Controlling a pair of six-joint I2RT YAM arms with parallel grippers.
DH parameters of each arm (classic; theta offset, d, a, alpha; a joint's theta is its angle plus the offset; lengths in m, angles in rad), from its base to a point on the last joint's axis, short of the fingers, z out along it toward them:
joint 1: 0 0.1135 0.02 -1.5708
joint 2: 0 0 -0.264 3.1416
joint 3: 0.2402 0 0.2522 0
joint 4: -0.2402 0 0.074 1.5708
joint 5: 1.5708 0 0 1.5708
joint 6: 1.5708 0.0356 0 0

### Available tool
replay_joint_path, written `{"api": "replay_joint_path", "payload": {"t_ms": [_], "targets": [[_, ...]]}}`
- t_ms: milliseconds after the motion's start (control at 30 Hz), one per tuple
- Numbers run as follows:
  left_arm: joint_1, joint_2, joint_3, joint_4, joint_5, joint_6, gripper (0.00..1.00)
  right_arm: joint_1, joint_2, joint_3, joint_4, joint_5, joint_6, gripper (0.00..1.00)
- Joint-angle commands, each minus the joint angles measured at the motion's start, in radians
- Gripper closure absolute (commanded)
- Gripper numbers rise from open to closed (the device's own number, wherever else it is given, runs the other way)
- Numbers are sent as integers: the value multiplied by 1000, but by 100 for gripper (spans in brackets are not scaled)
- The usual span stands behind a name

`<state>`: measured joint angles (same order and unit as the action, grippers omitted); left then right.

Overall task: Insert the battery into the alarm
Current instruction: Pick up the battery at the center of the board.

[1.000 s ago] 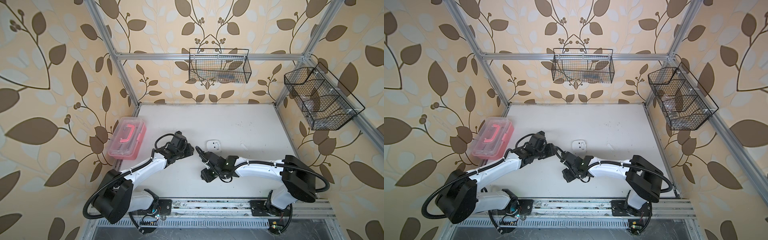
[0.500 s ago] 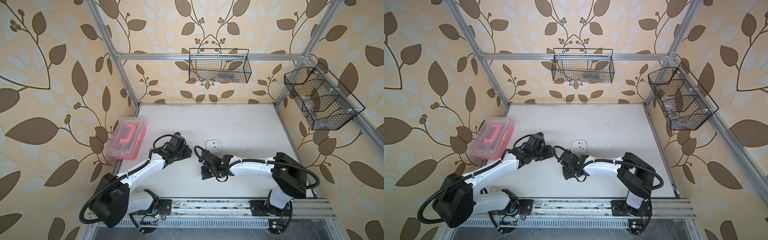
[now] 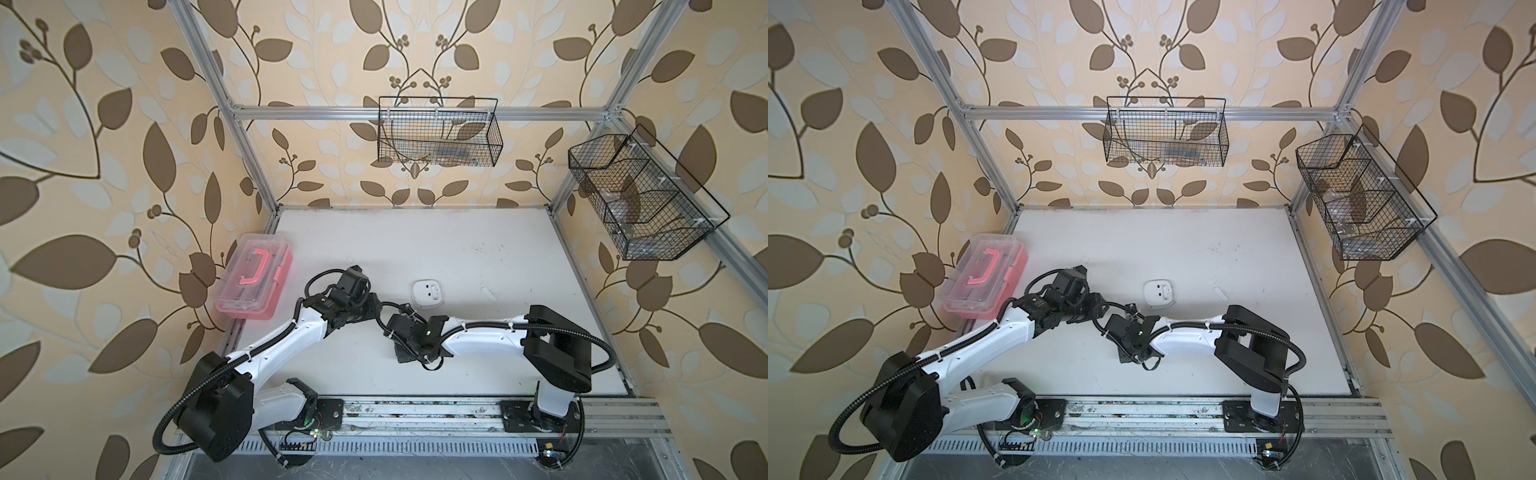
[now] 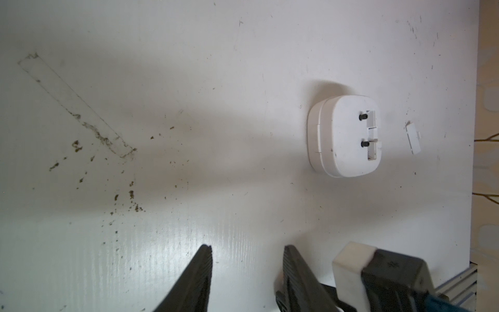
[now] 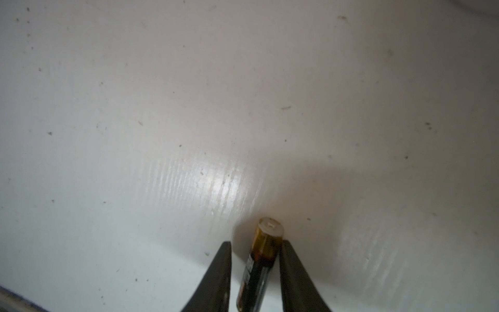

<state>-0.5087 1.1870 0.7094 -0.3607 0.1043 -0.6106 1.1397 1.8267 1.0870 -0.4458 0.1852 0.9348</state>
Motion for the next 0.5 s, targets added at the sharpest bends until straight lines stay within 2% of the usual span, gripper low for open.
{"api": "replay_joint_path", "payload": {"t_ms": [0, 167, 300, 467], "targets": [[7, -39, 14, -30, 8, 18, 55, 8, 43, 25, -74, 40, 32, 70], [7, -54, 6, -33, -2, 6, 55, 8, 70, 48, -83, 23, 7, 81], [6, -58, 8, -19, -5, -7, 54, 1, 67, 75, -91, 12, -24, 84], [7, -46, 34, 3, 4, 0, 54, -32, -26, 62, -71, 15, -71, 87]]}}
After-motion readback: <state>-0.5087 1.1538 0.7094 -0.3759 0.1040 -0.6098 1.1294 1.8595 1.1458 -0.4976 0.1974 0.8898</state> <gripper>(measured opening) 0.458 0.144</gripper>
